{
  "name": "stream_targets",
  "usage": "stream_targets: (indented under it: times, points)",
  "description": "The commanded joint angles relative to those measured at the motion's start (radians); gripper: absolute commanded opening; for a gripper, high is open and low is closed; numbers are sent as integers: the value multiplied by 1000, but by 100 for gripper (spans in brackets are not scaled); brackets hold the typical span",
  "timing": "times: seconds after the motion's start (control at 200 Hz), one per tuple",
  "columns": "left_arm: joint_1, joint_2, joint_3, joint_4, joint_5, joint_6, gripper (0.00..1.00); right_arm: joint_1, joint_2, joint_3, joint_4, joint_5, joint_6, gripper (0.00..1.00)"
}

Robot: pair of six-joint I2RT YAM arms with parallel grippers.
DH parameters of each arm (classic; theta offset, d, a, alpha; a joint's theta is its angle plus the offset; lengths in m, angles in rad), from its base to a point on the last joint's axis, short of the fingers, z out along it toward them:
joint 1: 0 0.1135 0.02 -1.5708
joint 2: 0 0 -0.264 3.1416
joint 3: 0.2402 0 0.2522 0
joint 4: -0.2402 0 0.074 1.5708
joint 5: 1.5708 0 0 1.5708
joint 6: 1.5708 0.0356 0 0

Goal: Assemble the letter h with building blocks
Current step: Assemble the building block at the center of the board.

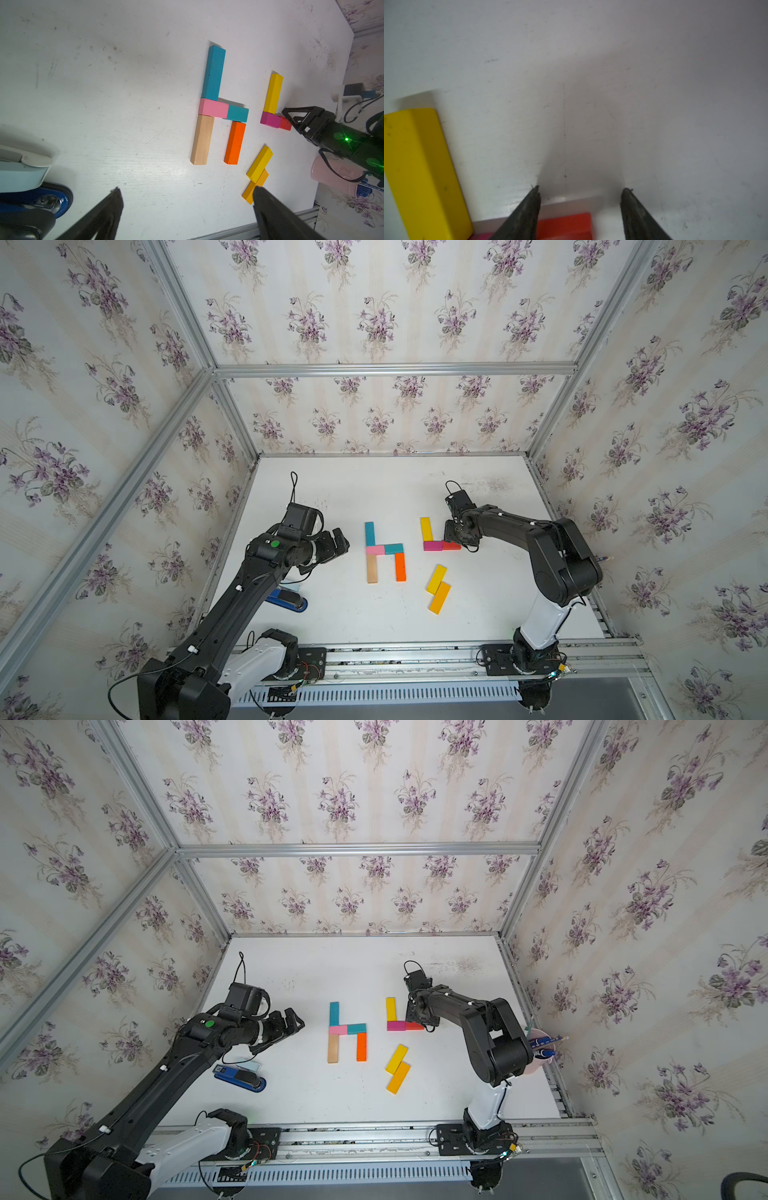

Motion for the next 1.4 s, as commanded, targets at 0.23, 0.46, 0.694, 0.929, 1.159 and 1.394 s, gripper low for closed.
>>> stream_targets:
  times: [0.23, 0.46, 0.694, 0.929, 1.159, 1.394]
  points:
    - [1, -8, -3, 3, 0, 7, 100, 4, 1, 15, -55, 3, 6, 63]
    - [1, -6, 3, -1, 1, 9, 100, 4, -23, 131, -124, 65, -5, 65]
    - [1, -11, 6, 2, 0, 7, 100, -1, -117, 93, -102, 15, -3, 70]
    - [0, -20, 6, -7, 5, 10, 100, -65, -139, -26, 15, -183, 20, 84]
    - [1, -19, 9, -8, 1, 11, 100, -67, -104, -66, 69, -281, 38, 86]
    - [2, -2, 21, -7, 0, 15, 100, -67, -104, -87, 83, -284, 52, 86]
